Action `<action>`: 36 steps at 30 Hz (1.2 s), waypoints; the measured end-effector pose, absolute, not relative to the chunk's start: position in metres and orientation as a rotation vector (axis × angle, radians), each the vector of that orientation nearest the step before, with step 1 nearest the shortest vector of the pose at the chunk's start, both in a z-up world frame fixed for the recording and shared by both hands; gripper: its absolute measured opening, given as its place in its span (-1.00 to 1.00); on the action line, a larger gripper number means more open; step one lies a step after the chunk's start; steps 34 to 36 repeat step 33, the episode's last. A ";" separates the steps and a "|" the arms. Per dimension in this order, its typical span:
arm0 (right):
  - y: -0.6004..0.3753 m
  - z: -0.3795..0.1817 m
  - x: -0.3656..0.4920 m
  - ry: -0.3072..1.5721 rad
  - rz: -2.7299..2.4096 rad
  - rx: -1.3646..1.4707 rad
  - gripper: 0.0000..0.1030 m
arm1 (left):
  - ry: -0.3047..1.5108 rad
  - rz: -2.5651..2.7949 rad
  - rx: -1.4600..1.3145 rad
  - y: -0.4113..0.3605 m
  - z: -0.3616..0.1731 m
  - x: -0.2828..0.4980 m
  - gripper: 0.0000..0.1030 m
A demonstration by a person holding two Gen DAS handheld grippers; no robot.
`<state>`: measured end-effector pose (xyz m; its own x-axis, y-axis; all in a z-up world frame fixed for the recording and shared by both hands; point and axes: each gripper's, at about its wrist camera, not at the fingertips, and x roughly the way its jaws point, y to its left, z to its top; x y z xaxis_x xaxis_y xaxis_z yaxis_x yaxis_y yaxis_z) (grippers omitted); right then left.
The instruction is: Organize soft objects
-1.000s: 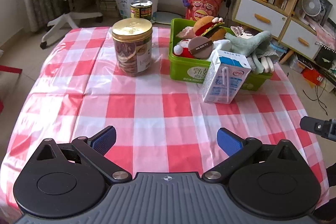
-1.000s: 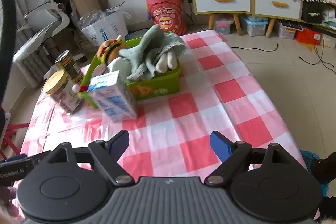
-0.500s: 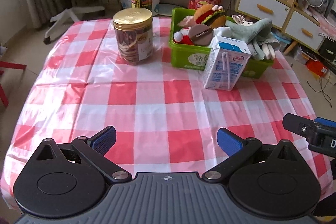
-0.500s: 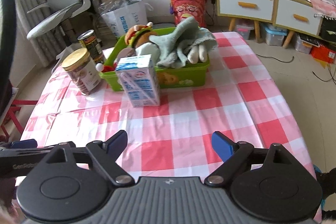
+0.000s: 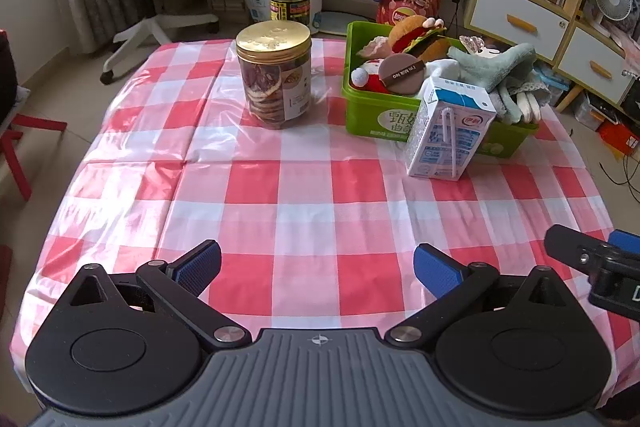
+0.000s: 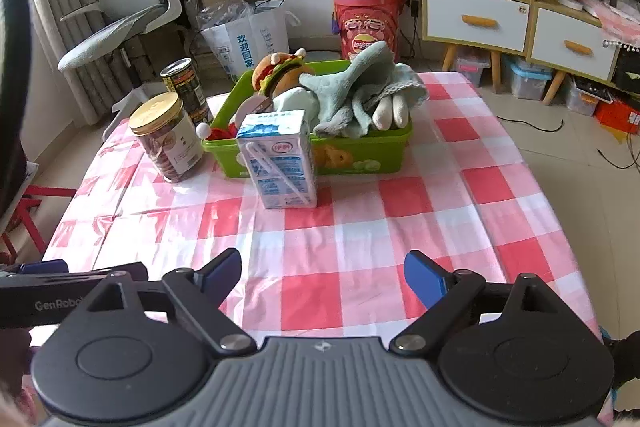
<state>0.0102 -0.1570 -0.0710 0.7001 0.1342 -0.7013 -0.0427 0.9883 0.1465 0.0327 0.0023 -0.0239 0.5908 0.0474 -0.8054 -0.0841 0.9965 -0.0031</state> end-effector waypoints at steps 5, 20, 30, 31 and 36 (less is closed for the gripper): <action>-0.154 -0.070 0.008 0.785 0.111 0.112 0.50 | 0.935 0.088 -0.032 -0.001 -0.024 0.032 0.90; -0.161 -0.065 0.002 0.769 0.104 0.119 0.52 | 0.930 0.089 -0.019 -0.007 -0.022 0.028 0.90; -0.156 -0.068 0.003 0.769 0.111 0.106 0.52 | 0.938 0.085 -0.016 -0.004 -0.025 0.028 0.90; -0.156 -0.068 0.003 0.769 0.111 0.103 0.52 | 0.938 0.086 -0.013 -0.004 -0.026 0.029 0.90; -0.156 -0.070 0.004 0.774 0.107 0.102 0.52 | 0.942 0.092 -0.005 -0.004 -0.029 0.030 0.90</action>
